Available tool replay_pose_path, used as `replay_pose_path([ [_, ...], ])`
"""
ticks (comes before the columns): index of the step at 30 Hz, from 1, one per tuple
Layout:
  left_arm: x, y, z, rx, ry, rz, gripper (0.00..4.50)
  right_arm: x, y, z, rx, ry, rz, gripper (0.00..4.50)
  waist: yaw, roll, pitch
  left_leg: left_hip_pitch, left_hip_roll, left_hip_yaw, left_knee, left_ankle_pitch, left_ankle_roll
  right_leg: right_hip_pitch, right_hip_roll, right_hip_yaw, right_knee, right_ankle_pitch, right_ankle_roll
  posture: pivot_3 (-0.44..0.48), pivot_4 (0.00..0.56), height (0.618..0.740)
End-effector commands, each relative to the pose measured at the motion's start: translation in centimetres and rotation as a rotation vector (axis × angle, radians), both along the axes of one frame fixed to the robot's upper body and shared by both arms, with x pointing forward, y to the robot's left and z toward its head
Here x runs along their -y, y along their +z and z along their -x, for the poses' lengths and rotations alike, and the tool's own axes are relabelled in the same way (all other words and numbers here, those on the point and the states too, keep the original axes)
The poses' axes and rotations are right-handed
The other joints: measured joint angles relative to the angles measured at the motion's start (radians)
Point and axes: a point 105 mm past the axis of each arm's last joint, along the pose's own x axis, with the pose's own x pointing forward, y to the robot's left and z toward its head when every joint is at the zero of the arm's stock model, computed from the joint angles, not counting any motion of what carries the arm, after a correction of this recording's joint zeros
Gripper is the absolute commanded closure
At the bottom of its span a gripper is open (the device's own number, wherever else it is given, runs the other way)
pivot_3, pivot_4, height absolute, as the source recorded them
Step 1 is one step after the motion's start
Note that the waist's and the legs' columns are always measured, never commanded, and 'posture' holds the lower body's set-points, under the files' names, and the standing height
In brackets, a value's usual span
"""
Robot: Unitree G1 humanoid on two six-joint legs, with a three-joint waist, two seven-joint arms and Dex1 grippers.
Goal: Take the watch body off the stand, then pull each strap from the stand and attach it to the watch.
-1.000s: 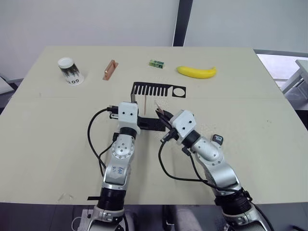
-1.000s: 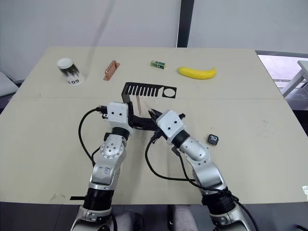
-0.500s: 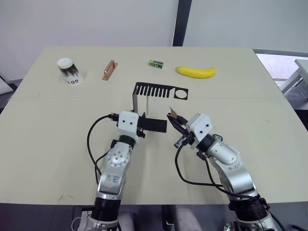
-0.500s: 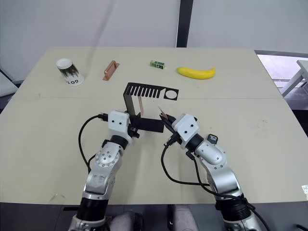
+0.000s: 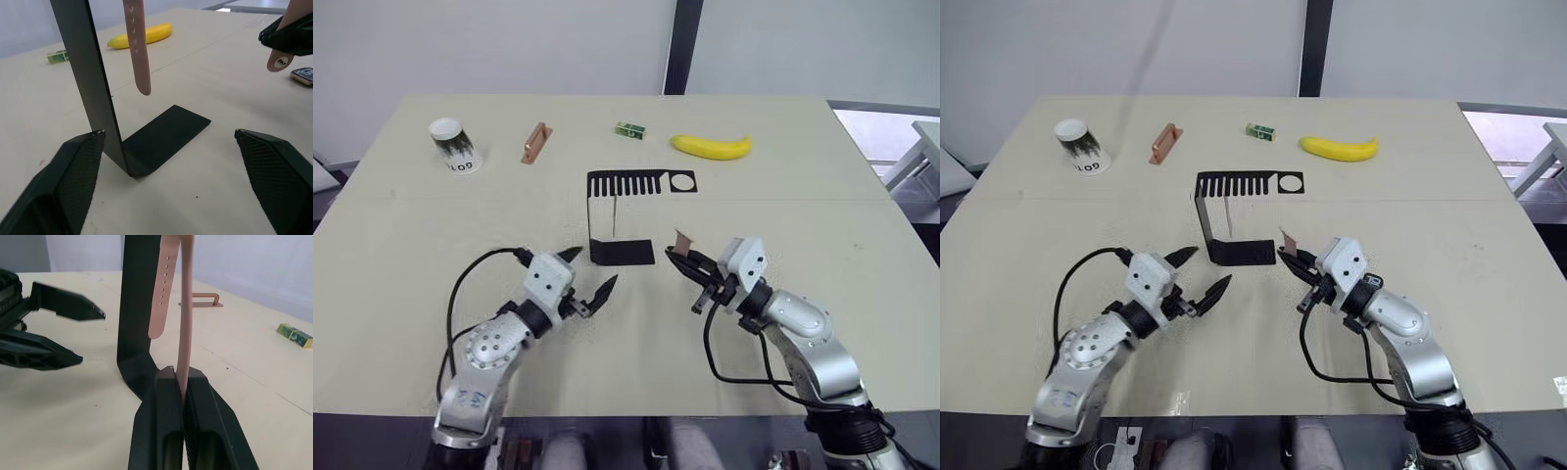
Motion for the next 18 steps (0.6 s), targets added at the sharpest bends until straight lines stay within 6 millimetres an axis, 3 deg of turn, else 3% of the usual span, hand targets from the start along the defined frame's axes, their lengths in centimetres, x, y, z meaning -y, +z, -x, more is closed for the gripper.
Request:
replay_pose_path([
  [1, 0.4, 1.3, 2.4, 0.002, -0.196, 0.025, 0.02, 0.9, 1.3, 1.0, 0.02, 0.042, -0.013, 4.5, 0.0, 0.0, 0.0, 0.0, 0.0, 0.0, 0.0, 0.0, 0.0, 0.0, 0.0, 0.0, 0.0, 0.0, 0.0, 0.0, 0.15, 0.74],
  [8, -1.2, 2.0, 5.9, -0.063, -0.358, 0.063, 0.02, 2.6, 1.7, 1.5, -0.059, 0.056, -0.054, 4.5, -0.001, 0.0, 0.0, 0.0, 0.0, 0.0, 0.0, 0.0, 0.0, 0.0, 0.0, 0.0, 0.0, 0.0, 0.0, 0.0, 0.15, 0.74],
  [12, -2.8, 2.2, 8.2, -0.234, -0.47, 0.127, 0.02, 3.5, 2.2, 1.9, -0.095, 0.084, -0.076, 4.5, -0.002, 0.0, 0.0, 0.001, 0.0, 0.0, -0.001, 0.0, 0.0, 0.0, 0.0, 0.001, 0.0, -0.001, -0.001, 0.0, 0.15, 0.74],
  [15, -4.2, 2.7, 8.2, -0.254, -0.467, 0.094, 0.02, 3.5, 2.6, 2.2, -0.11, 0.114, -0.089, 4.5, -0.001, 0.0, 0.0, 0.001, 0.0, -0.001, 0.0, 0.0, 0.0, 0.0, 0.0, 0.0, 0.0, -0.001, -0.001, 0.0, 0.15, 0.74],
  [18, -5.2, 3.8, 6.9, -0.216, -0.425, 0.109, 0.02, 2.9, 3.1, 2.6, -0.135, 0.161, -0.114, 4.5, 0.0, 0.0, 0.0, 0.001, 0.0, -0.001, 0.0, 0.0, 0.0, 0.0, 0.0, 0.001, -0.001, -0.001, -0.001, 0.0, 0.15, 0.74],
])
